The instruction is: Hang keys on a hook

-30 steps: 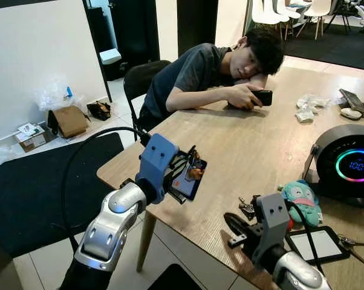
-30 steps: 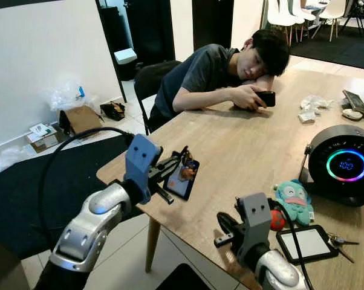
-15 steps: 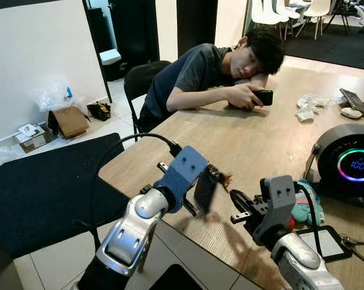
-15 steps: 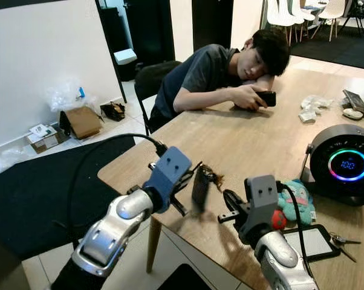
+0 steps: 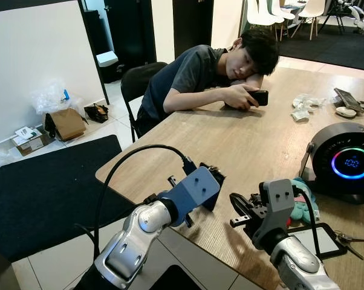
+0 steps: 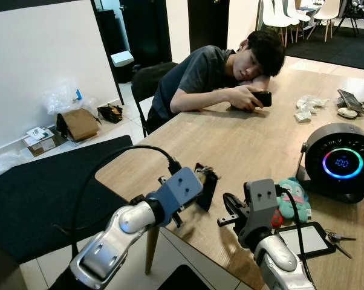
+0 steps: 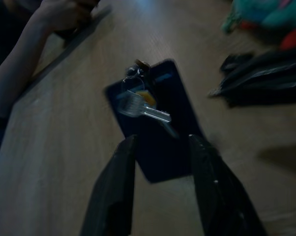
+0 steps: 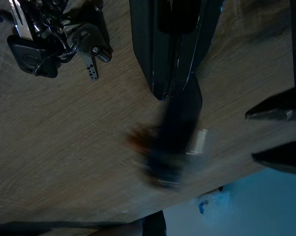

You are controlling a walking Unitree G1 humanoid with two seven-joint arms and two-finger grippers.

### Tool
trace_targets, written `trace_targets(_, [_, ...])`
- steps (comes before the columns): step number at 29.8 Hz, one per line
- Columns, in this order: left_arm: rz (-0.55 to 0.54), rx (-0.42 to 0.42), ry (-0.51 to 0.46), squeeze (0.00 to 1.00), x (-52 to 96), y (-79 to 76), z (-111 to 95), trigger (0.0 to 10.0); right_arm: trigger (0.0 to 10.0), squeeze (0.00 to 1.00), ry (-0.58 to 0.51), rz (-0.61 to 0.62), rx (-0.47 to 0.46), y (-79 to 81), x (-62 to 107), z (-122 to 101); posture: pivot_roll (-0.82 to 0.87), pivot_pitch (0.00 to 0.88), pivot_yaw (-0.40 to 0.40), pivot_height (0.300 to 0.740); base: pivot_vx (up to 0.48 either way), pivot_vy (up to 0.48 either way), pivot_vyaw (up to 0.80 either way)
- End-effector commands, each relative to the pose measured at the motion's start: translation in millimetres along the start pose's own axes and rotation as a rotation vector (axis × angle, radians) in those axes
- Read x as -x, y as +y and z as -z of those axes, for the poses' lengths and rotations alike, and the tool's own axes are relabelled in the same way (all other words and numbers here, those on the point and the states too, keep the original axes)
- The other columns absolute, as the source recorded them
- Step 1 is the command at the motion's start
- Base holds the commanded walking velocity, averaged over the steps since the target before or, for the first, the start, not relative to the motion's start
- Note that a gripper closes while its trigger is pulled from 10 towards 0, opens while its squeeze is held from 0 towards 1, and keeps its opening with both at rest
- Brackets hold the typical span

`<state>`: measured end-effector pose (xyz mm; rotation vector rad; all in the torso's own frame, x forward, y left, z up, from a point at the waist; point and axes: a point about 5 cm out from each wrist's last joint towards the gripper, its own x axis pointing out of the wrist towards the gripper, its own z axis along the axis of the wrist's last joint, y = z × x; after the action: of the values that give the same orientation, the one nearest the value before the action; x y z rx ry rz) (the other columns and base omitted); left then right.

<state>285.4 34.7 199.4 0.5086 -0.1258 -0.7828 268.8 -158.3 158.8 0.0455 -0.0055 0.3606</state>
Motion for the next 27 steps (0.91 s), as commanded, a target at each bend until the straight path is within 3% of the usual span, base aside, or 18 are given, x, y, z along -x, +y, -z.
trace_targets(1, [0.030, 0.049, -0.034, 1.00, 0.9, -8.0, -4, 10.0, 10.0, 0.00, 0.012, -0.005, -0.006, 1.0, -1.0, 4, 0.00, 0.132, 0.084, 0.740, 0.000, 0.000, 0.00])
trace_targets(2, [0.033, 0.110, -0.056, 1.00, 1.2, -10.6, -7, 10.0, 10.0, 0.00, 0.012, -0.005, -0.006, 1.1, -1.0, 5, 0.00, 0.132, 0.084, 0.740, 0.000, 0.000, 0.00])
trace_targets(3, [0.033, 0.110, -0.056, 1.00, 1.2, -10.6, -7, 10.0, 10.0, 0.00, 0.012, -0.005, -0.006, 1.1, -1.0, 5, 0.00, 0.132, 0.084, 0.740, 0.000, 0.000, 0.00])
trace_targets(4, [0.029, 0.107, -0.054, 0.00, 1.5, -10.4, -7, 10.0, 10.0, 0.00, 0.012, -0.005, -0.006, 1.1, -0.8, 4, 0.00, 0.134, 0.084, 0.740, 0.000, 0.000, 0.00])
trace_targets(10, [0.000, 0.051, -0.024, 0.00, 1.4, -5.6, -1, 10.0, 10.0, 0.00, 0.019, -0.003, -0.003, 0.5, 0.2, 6, 0.00, 0.139, 0.084, 0.740, 0.000, 0.000, 0.00])
trace_targets(18, [-0.061, 0.070, 0.047, 0.00, -11.1, -5.9, 9, 10.0, 10.0, 0.00, 0.001, 0.020, -0.006, -0.2, -1.5, 3, 0.01, 0.147, 0.086, 0.740, 0.000, 0.000, 0.00])
trace_targets(24, [-0.103, 0.042, 0.088, 0.00, -11.3, 1.6, 19, 10.0, 10.0, 0.00, -0.005, 0.162, -0.003, -25.0, -9.2, 0, 0.00, 0.152, 0.100, 0.740, 0.000, 0.000, 0.00])
trace_targets(26, [-0.134, 0.049, 0.113, 0.00, -5.7, 9.7, 26, 10.0, 10.0, 0.00, -0.017, 0.240, -0.105, -37.1, -22.4, -2, 0.00, 0.153, 0.100, 0.740, 0.000, 0.000, 0.00])
trace_targets(27, [-0.134, 0.049, 0.113, 0.00, -5.7, 9.7, 26, 10.0, 10.0, 0.00, -0.017, 0.240, -0.105, -37.1, -22.4, -2, 0.00, 0.153, 0.100, 0.740, 0.000, 0.000, 0.00])
